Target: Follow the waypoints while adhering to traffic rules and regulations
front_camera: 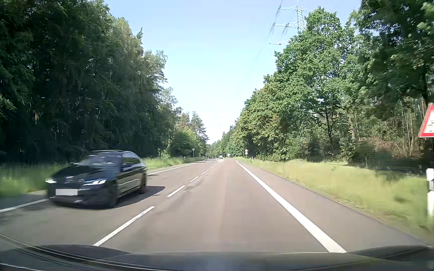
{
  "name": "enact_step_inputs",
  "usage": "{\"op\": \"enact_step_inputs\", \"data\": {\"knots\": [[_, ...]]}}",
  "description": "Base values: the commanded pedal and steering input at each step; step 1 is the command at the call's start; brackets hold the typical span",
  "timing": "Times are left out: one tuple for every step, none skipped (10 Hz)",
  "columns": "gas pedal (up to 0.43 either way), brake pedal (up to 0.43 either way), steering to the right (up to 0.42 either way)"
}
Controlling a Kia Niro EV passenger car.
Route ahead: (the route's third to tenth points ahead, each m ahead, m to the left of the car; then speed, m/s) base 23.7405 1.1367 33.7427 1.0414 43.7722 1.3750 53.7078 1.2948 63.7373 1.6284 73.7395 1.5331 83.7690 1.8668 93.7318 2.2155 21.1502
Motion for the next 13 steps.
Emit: {"op": "enact_step_inputs", "data": {"knots": [[0.000,0.030,-0.003],[0.000,0.030,-0.003],[0.000,0.030,-0.003],[0.000,0.030,-0.003],[0.000,0.024,-0.002],[0.000,0.030,-0.001],[0.000,0.030,-0.001],[0.000,0.024,0.000],[0.000,0.030,0.000],[0.000,0.030,0.000],[0.000,0.024,0.000],[0.008,0.030,0.000],[0.008,0.030,0.000]]}}
